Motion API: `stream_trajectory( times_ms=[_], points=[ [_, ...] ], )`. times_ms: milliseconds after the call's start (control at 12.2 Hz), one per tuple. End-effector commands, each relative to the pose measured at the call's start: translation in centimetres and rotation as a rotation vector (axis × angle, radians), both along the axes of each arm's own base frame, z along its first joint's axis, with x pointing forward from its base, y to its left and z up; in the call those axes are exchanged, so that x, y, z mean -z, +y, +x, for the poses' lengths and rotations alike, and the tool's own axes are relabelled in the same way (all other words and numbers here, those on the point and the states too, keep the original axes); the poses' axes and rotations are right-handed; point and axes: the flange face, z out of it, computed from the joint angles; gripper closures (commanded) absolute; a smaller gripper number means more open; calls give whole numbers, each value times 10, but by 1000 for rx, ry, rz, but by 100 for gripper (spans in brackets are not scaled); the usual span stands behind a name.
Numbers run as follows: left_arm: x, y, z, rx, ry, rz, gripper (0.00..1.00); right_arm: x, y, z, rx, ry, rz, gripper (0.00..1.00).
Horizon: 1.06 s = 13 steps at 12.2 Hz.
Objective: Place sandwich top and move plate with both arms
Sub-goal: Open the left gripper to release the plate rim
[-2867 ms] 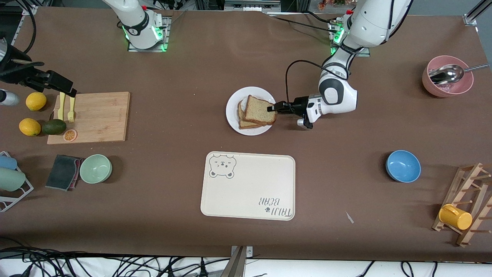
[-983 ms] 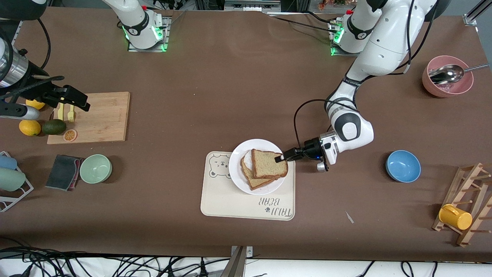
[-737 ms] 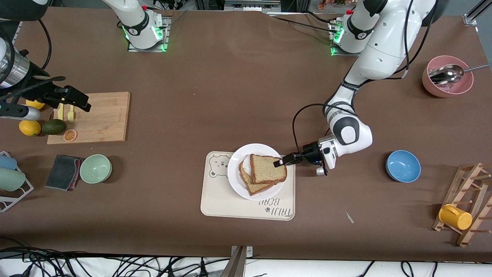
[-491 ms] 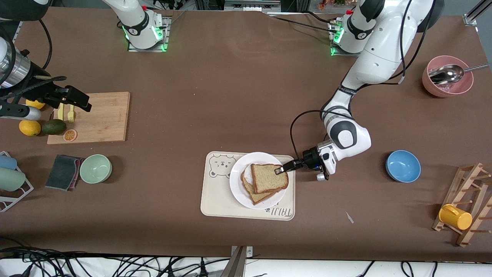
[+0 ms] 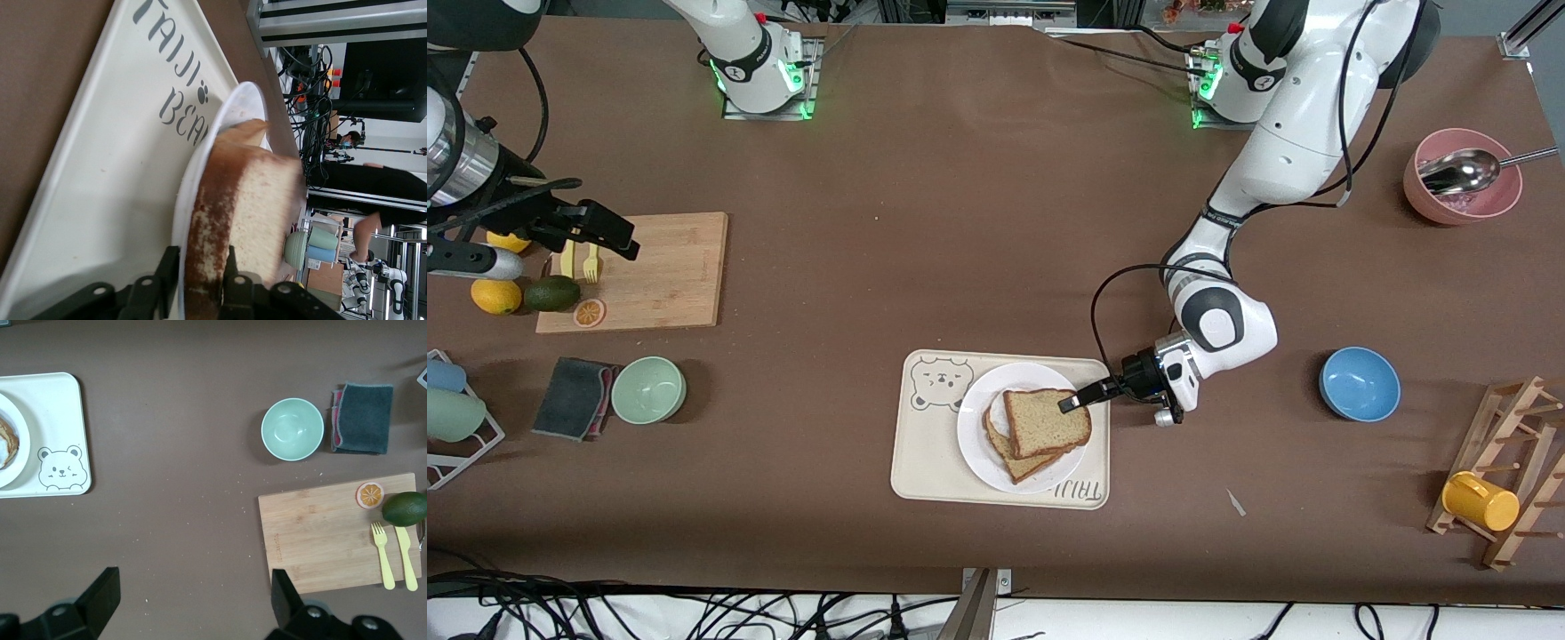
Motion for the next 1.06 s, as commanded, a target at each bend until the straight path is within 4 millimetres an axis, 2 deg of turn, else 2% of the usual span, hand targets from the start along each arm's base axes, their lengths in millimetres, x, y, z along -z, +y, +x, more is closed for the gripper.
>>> stream_trajectory(
  times_ms=[0, 328, 491, 819, 983],
  points=[
    [-3, -6, 4, -13, -14, -11, 48, -4, -3, 3, -6, -32, 19, 0],
    [-17, 1, -2, -4, -16, 2, 45, -4, -9, 2, 3, -24, 17, 0],
    [-27, 18, -8, 43, -29, 58, 45, -6, -10, 0, 2, -21, 17, 0],
    [-32, 34, -27, 83, -13, 108, 42, -9, -24, -2, -3, -20, 14, 0],
    [-38, 52, -37, 93, 1, 135, 42, -8, -27, -3, 1, -11, 13, 0]
  ],
)
